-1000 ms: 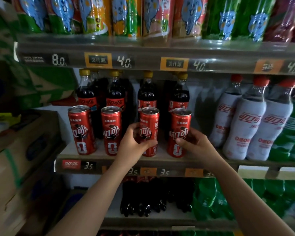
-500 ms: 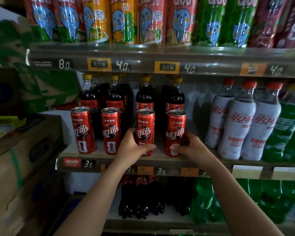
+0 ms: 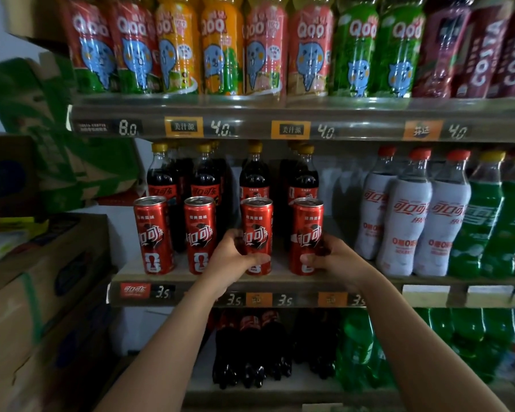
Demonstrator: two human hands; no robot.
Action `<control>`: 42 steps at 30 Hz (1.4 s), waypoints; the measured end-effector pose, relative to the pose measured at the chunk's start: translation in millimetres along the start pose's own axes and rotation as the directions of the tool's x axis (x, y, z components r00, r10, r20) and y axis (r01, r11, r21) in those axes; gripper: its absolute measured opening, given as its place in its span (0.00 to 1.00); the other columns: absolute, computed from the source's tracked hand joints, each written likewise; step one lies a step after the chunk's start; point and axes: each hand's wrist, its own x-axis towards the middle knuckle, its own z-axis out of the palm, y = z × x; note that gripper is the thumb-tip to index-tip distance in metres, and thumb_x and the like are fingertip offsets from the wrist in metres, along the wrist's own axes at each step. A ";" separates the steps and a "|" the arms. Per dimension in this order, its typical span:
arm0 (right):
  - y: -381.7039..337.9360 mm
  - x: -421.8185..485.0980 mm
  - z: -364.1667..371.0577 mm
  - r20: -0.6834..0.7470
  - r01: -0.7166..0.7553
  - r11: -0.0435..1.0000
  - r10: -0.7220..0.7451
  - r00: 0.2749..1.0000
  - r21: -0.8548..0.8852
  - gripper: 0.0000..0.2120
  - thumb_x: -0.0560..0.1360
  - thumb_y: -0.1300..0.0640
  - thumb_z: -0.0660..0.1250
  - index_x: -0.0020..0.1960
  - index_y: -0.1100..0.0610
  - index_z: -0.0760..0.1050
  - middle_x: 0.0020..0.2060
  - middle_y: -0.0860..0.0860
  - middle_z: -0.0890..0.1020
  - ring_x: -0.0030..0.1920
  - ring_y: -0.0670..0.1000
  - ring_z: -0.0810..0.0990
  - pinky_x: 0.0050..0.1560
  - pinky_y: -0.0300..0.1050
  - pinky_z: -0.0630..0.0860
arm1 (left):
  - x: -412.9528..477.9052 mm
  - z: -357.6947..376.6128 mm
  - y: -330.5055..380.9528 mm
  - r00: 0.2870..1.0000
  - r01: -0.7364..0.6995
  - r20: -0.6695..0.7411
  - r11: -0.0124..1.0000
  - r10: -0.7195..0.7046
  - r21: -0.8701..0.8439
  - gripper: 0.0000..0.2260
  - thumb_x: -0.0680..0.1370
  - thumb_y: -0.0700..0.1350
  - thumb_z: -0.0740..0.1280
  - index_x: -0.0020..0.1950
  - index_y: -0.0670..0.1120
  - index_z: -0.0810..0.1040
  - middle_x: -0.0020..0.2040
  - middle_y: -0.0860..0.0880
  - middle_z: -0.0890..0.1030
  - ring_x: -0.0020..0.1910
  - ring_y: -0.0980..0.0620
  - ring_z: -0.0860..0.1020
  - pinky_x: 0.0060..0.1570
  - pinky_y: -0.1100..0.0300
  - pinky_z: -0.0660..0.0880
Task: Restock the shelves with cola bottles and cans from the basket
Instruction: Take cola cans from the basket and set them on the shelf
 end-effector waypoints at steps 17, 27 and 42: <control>-6.1 -4.0 -2.1 0.043 -0.061 0.996 0.058 0.997 0.064 0.32 0.71 0.62 0.72 0.72 0.58 0.64 0.63 0.56 0.77 0.62 0.56 0.76 0.66 0.56 0.71 | 1.7 -5.0 -0.2 0.998 -0.015 0.054 1.000 0.015 -0.011 0.35 0.68 0.46 0.78 0.71 0.49 0.66 0.65 0.51 0.75 0.63 0.51 0.74 0.62 0.53 0.70; -10.5 -10.0 0.8 0.022 -0.040 0.999 0.040 0.999 0.010 0.30 0.72 0.63 0.72 0.71 0.60 0.65 0.62 0.56 0.78 0.59 0.54 0.78 0.64 0.51 0.73 | -3.3 -0.3 -1.0 0.998 -0.053 -0.018 0.998 0.054 0.037 0.38 0.63 0.50 0.80 0.68 0.50 0.67 0.62 0.52 0.77 0.59 0.52 0.76 0.63 0.49 0.73; -14.6 -14.4 3.1 0.023 -0.056 0.998 0.056 0.998 0.008 0.33 0.71 0.61 0.72 0.73 0.58 0.62 0.65 0.56 0.76 0.63 0.56 0.75 0.66 0.54 0.70 | -1.1 2.2 -0.4 0.999 -0.034 -0.029 0.992 0.037 0.124 0.42 0.62 0.55 0.80 0.70 0.50 0.64 0.66 0.50 0.75 0.63 0.49 0.75 0.65 0.48 0.71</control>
